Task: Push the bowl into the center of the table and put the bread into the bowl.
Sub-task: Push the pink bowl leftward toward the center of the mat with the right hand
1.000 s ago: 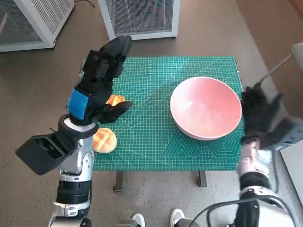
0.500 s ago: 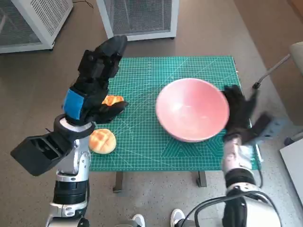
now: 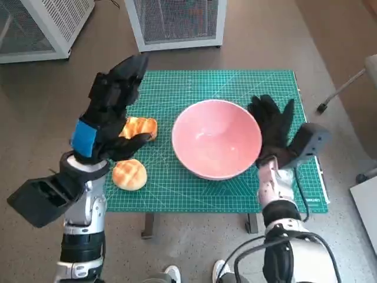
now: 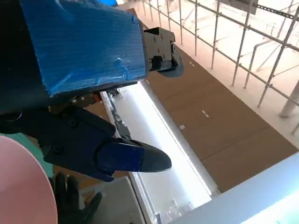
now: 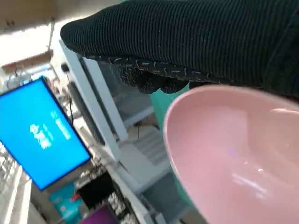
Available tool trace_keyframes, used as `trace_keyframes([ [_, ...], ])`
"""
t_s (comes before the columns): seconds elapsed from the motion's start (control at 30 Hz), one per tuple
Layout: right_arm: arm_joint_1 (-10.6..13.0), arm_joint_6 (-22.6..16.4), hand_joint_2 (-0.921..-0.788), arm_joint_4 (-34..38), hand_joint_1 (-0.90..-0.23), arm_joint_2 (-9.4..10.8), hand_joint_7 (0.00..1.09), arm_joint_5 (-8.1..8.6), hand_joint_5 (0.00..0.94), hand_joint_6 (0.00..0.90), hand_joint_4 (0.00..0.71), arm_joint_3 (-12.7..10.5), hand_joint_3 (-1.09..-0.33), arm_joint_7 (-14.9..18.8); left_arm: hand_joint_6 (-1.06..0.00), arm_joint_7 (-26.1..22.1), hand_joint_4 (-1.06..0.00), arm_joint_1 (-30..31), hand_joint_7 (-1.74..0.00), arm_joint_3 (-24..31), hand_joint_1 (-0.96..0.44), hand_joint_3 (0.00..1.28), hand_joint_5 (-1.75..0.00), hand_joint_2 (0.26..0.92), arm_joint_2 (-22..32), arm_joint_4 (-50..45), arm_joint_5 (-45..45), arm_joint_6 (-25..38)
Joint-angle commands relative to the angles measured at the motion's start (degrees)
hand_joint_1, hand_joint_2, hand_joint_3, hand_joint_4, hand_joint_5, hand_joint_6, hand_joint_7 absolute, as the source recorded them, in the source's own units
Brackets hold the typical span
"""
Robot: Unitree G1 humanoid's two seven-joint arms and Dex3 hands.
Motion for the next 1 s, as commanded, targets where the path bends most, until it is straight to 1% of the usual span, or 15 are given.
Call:
trace_keyframes([
  [0.03, -0.1, 1.7, -0.921, 1.1, -0.397, 1.1, 0.41, -0.81, 0.004, 0.076, 0.158, 0.4, -0.676, -1.0, -0.03, 0.7, -0.15, 1.1, -0.49, 0.6, -0.51, 0.21, -0.01, 0.921, 0.7, -2.0, -0.1, 0.2],
  [0.3, -0.7, 2.6, -0.921, 1.2, -0.406, 1.3, 0.40, -1.40, 0.005, 0.086, 0.162, 1.2, -0.670, -0.9, -0.06, 1.7, -0.14, 2.1, -0.43, 1.0, -0.52, 0.21, -0.01, 0.921, 1.0, -2.9, 0.3, 0.6],
  [0.5, -1.1, 2.8, -0.921, 0.9, -0.413, 0.5, 0.39, -1.49, 0.003, 0.089, 0.160, 1.4, -0.668, -0.2, -0.07, 2.3, -0.14, 2.4, -0.41, 1.5, -0.53, 0.20, 0.00, 0.921, 1.2, -2.6, 0.3, 0.6],
  [0.7, -2.2, 1.4, -0.921, 0.1, -0.414, -0.5, 0.39, -1.33, 0.000, 0.088, 0.138, 1.3, -0.670, 1.1, -0.08, 2.9, -0.14, 2.5, -0.40, 1.6, -0.52, 0.20, 0.00, 0.921, 1.3, -2.3, 0.5, 0.4],
  [0.83, -2.6, -1.5, -0.921, -1.0, -0.415, -1.2, 0.39, -1.37, 0.000, 0.092, 0.128, 1.5, -0.672, 2.6, -0.09, 3.3, -0.14, 2.4, -0.39, 1.8, -0.52, 0.20, 0.00, 0.921, 1.5, -2.0, 1.0, 0.1],
  [0.97, -2.8, -6.6, -0.921, -3.0, -0.419, -1.5, 0.40, -1.64, 0.004, 0.096, 0.135, 2.2, -0.669, 4.6, -0.09, 3.7, -0.14, 1.8, -0.38, 2.3, -0.52, 0.20, 0.00, 0.921, 2.6, -1.1, 2.3, -0.6],
  [1.0, -2.8, -8.4, -0.921, -3.7, -0.420, -1.8, 0.40, -1.93, 0.005, 0.096, 0.136, 2.6, -0.668, 5.4, -0.09, 3.9, -0.14, 1.4, -0.38, 2.6, -0.52, 0.21, 0.00, 0.921, 3.2, -0.5, 3.1, -1.1],
])
